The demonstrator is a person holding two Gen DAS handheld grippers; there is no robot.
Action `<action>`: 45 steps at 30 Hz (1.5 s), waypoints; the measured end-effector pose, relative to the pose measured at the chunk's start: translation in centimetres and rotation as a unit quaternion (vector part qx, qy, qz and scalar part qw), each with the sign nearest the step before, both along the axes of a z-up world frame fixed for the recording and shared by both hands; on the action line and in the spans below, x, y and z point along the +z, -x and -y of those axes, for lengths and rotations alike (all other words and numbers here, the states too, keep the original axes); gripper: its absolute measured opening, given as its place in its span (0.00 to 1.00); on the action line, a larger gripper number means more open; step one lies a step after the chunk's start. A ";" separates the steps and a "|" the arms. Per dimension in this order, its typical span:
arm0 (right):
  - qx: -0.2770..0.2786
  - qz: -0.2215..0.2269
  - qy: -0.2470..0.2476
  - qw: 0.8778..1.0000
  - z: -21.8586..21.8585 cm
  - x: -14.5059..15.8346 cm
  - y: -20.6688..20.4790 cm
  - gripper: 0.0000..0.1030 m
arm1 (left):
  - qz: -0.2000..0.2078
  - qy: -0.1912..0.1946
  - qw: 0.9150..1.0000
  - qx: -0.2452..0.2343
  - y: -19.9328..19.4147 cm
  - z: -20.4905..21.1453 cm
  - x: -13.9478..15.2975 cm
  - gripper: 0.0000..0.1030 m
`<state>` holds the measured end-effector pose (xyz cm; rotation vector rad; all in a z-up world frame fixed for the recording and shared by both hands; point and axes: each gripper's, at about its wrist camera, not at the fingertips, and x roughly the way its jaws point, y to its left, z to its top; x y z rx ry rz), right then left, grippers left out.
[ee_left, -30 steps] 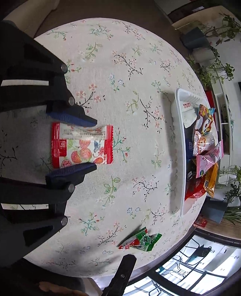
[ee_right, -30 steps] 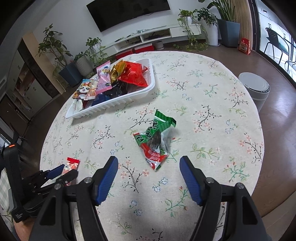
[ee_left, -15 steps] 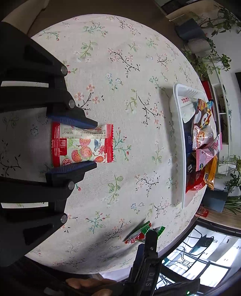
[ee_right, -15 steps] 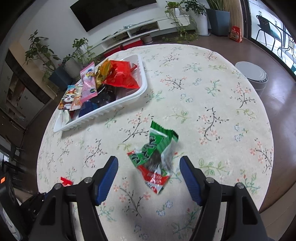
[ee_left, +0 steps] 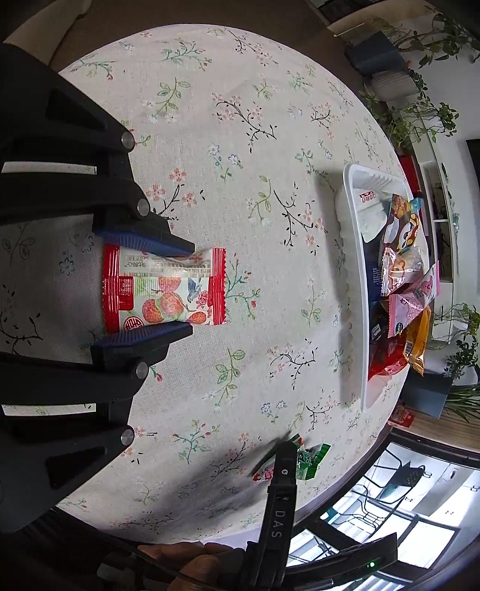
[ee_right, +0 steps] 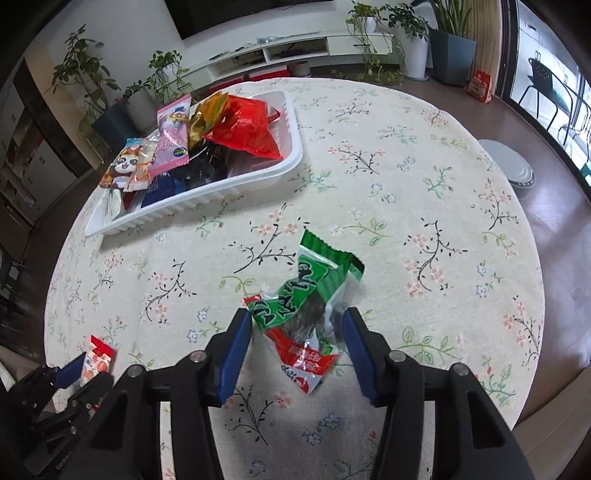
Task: Organize snacks
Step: 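Grasp the strawberry candy packet with the left tool while the right tool grasps the green wrapper, then carry the strawberry packet and green wrapper over the white tray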
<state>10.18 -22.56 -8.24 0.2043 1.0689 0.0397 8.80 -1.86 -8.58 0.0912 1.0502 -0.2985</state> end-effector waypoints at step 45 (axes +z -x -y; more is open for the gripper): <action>0.022 0.050 -0.060 0.997 1.2 2.6 3.2 0.39 | 0.002 0.107 0.994 0.029 0.2 -3.7 3.0 0.28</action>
